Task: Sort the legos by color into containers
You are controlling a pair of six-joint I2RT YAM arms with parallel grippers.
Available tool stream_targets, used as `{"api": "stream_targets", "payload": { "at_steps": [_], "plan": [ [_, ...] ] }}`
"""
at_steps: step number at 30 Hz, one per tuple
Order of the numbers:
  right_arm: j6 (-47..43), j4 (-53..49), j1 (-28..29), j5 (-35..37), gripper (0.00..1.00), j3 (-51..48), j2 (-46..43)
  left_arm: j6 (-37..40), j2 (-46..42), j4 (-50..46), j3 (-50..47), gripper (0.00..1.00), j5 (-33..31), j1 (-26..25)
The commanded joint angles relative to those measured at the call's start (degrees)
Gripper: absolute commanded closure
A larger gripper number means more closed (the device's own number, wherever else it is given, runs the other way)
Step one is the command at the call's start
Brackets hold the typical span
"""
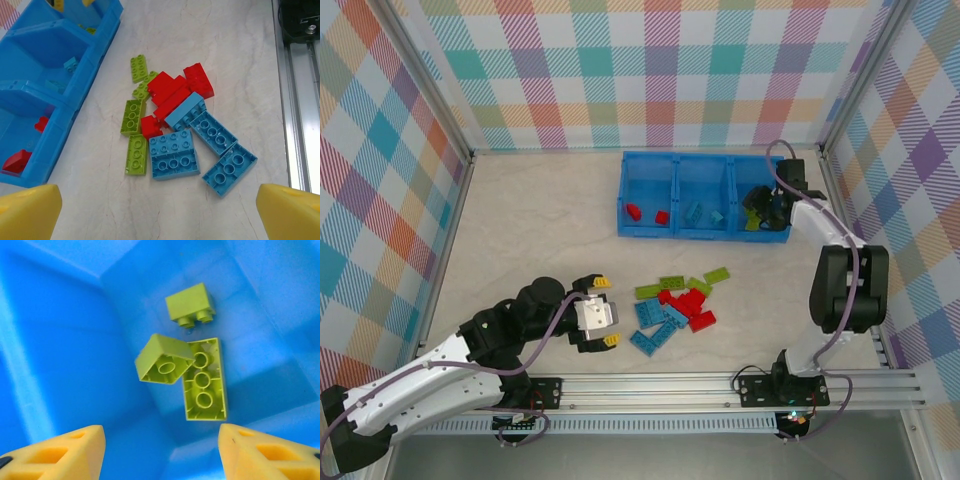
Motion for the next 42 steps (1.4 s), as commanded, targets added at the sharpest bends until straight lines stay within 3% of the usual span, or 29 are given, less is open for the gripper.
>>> {"api": "stream_targets", "payload": {
  "at_steps": [1, 7, 11, 15, 23, 27, 36, 42],
  "plan": [
    [0.56, -1.0, 0.57, -4.93, 0.37, -4.94, -10.14, -1.43, -0.4, 1.35, 0.52, 0.0, 3.06, 1.47],
    [2.89, -6.62, 9.26, -2.26, 0.37, -17.88, -27.38, -1.14, -0.72, 2.92, 0.34, 0.0, 7.59, 3.89],
    [8.41, -10.12, 18.92, 2.18, 0.37, -22.65, -30.96, -0.22, -0.1, 2.09, 0.67, 0.0, 8.6, 4.16],
    [12.92, -7.75, 25.73, 3.5, 0.37, -25.95, -26.15, -0.3, -0.16, 1.75, 0.96, 0.0, 9.28, 4.21],
    [15.92, -9.94, 29.75, 16.07, 0.31, -20.4, -14.66, -0.34, -1.62, 1.22, 0.7, 0.0, 8.21, 4.16],
    [23.09, -14.48, 30.22, 22.27, 0.29, -17.14, -10.05, -0.39, -1.9, 1.17, 0.79, 0.0, 8.29, 4.16],
    [25.96, -10.13, 30.25, 20.43, 0.23, -15.58, -2.5, -0.46, -1.81, 0.99, 0.79, 0.0, 8.64, 4.21],
    [23.25, -11.4, 30.28, 20.44, 0.25, -11.78, 3.69, -0.32, -2.08, 0.91, 0.61, 0.0, 8.6, 4.21]
  ]
}}
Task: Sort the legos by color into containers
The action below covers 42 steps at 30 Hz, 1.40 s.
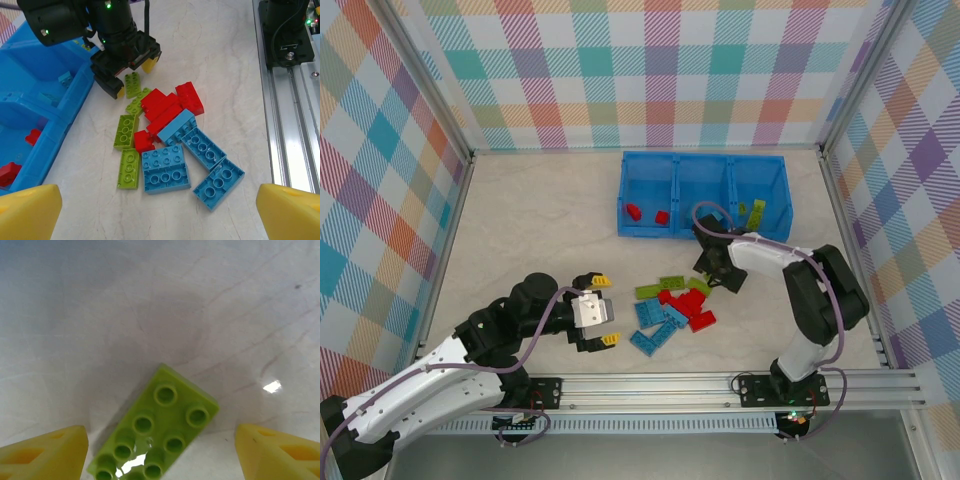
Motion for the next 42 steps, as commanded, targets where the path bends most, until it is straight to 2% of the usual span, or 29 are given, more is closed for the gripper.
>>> {"api": "stream_targets", "payload": {
  "at_steps": [1, 6, 10, 16, 20, 22, 25, 29, 34, 36, 39, 42],
  "plan": [
    [-0.78, -0.85, 0.32, 0.47, 0.29, 1.95, 2.18, 0.55, -0.8, -0.11, 0.67, 0.0, 1.2, 0.62],
    [1.02, 2.52, 0.37, -0.53, 0.55, -4.74, -1.19, 1.25, -1.01, -0.63, 0.52, 0.0, 1.36, 0.6],
    [0.76, 2.99, 0.28, 1.06, 0.67, -8.82, -5.52, 7.01, -1.19, -4.52, 0.48, 0.0, 7.88, 0.62],
    [-4.0, 0.37, 0.1, 6.63, 0.69, -9.3, -14.65, 8.31, -0.75, -5.56, 0.35, 0.0, 8.63, 0.61],
    [-13.35, 3.43, -0.17, 14.05, 0.7, -8.34, -24.52, 8.31, -0.86, -5.75, 0.35, 0.0, 7.57, 0.62],
    [-19.09, 6.33, -2.51, 17.1, 0.71, -6.98, -27.2, 8.31, -0.92, -5.73, 0.43, 0.0, 7.22, 0.62],
    [-28.41, 13.07, -9.08, 17.03, 0.73, -4.13, -25.76, 8.22, -0.92, -5.82, 0.44, 0.0, 6.22, 0.58],
    [-37.82, 19.79, -14.27, 14.91, 0.73, 2.46, -16.42, 7.72, -1.16, -5.92, 0.44, 0.0, 4.48, 0.58],
    [-37.79, 23.21, -19.92, 8.71, 0.69, 8.53, -5.33, 5.41, -1.64, -4.81, -0.13, 0.0, 1.67, 0.62],
    [-37.28, 22.9, -21.05, 5.72, 0.58, 10.71, -1.73, 4.34, -1.47, -4.36, -0.18, 0.0, 0.2, 0.62],
    [-36.62, 21.3, -21.06, 5.13, 0.41, 12.09, -0.37, 2.77, -0.89, -3.7, -0.18, 0.0, -2.15, 0.62],
    [-35.73, 20.87, -21.12, 4.82, 0.37, 10.77, -3.1, 2.25, -0.02, -3.2, -0.25, 0.0, -3.2, 0.62]
  ]
}}
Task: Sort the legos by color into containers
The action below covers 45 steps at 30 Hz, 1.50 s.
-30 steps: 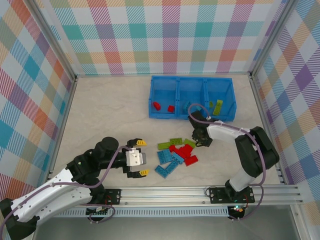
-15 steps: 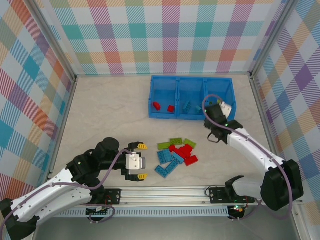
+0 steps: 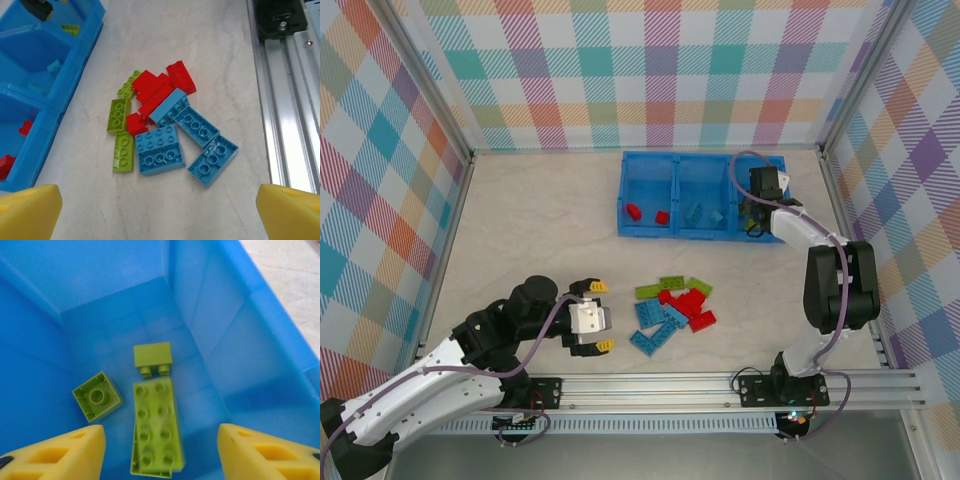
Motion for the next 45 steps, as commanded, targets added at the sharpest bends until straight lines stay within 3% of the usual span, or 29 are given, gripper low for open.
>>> {"api": "stream_targets", "payload": {
  "at_steps": [1, 5, 10, 14, 18, 20, 23, 26, 30, 34, 35, 45],
  "plan": [
    [0.42, -0.18, 0.32, -2.28, 0.36, 0.37, -4.73, -1.99, 0.77, 2.19, -0.27, 0.0, -2.48, 0.61],
    [1.55, -4.69, 0.32, -9.36, 0.31, -2.98, -13.6, -3.96, 2.22, 3.49, -0.35, 0.0, -4.23, 0.62],
    [2.94, -3.63, 0.48, -34.3, 0.25, -13.53, -29.12, -12.93, 5.08, 6.14, 1.18, 0.0, -10.82, 0.95],
    [6.7, -9.95, 2.6, -44.35, 0.25, -17.3, -36.34, -30.87, 11.31, 2.12, 9.21, 0.0, -22.52, 1.06],
    [3.94, -20.64, 10.92, -47.2, 0.25, -16.95, -40.13, -55.31, 19.86, -6.72, 18.98, 0.0, -27.99, 1.0],
    [3.67, -23.97, 15.33, -47.98, 0.25, -16.76, -40.64, -68.63, 22.81, -7.08, 18.74, 0.03, -26.36, 0.97],
    [5.45, -25.76, 20.01, -47.35, 0.24, -17.73, -40.02, -83.24, 26.64, -0.12, 13.31, 0.05, -20.19, 0.03],
    [5.89, -27.57, 22.26, -46.74, 0.24, -18.34, -38.6, -94.59, 31.06, 2.53, 10.94, 0.09, -21.51, -3.58],
    [5.43, -28.32, 22.66, -45.11, 0.23, -19.03, -38.79, -98.06, 37.25, 4.06, 11.56, 0.2, -23.29, -7.9],
    [5.76, -27.72, 22.64, -44.43, 0.22, -18.48, -39.48, -100.25, 42.78, 2.93, 12.63, 0.51, -23.18, -8.52],
    [5.86, -27.62, 22.64, -44.08, 0.22, -18.29, -39.74, -100.26, 43.99, 3.0, 12.69, 0.54, -22.95, -8.52],
    [6.3, -27.72, 22.64, -43.32, 0.21, -18.75, -39.86, -100.35, 49.76, 7.95, 11.57, 0.62, -22.78, -8.52]
  ]
}}
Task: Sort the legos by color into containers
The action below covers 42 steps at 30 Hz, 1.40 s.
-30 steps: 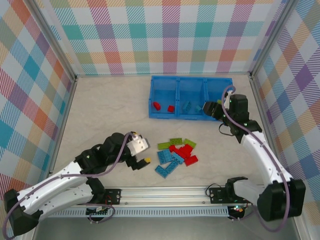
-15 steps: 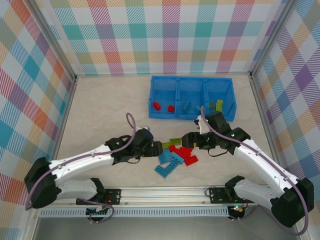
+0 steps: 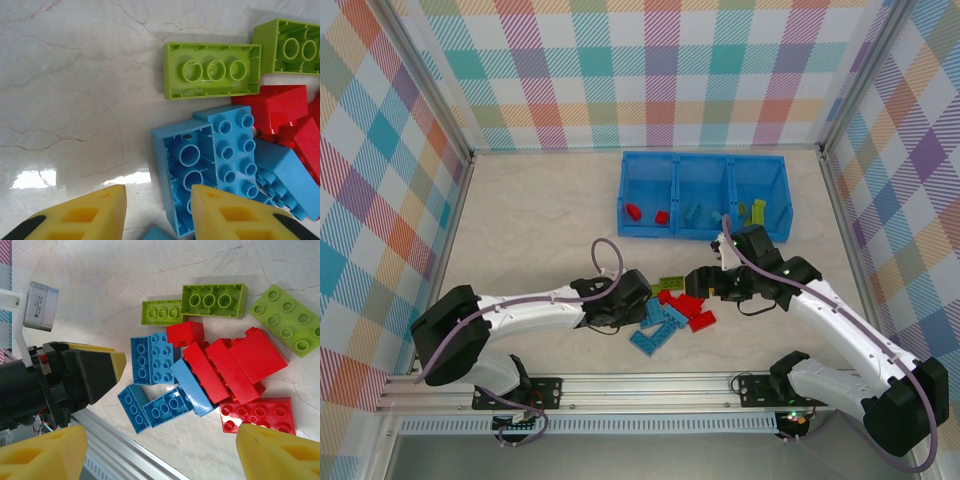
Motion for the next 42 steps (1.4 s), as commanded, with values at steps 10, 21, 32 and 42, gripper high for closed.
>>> {"api": "stream_targets", "payload": {
  "at_steps": [10, 21, 32, 42],
  "plan": [
    [1.89, -0.7, 0.18, 0.55, 0.21, -0.07, -0.56, -0.63, 3.8, 3.49, -1.29, 0.71, -1.39, -0.21],
    [1.68, -0.21, 0.19, -1.54, 0.21, 0.05, 0.04, -0.8, 4.65, 3.72, -3.41, 0.84, -2.59, 0.18],
    [1.33, -1.2, 0.97, -5.69, 0.21, 0.09, -0.38, 2.33, -1.44, 3.05, -2.62, 1.0, -3.59, 0.67],
    [6.27, 2.41, 0.97, 13.29, 0.2, -0.25, -11.93, 27.09, 7.23, 8.41, 23.07, 1.0, -15.32, 1.33]
  ]
}}
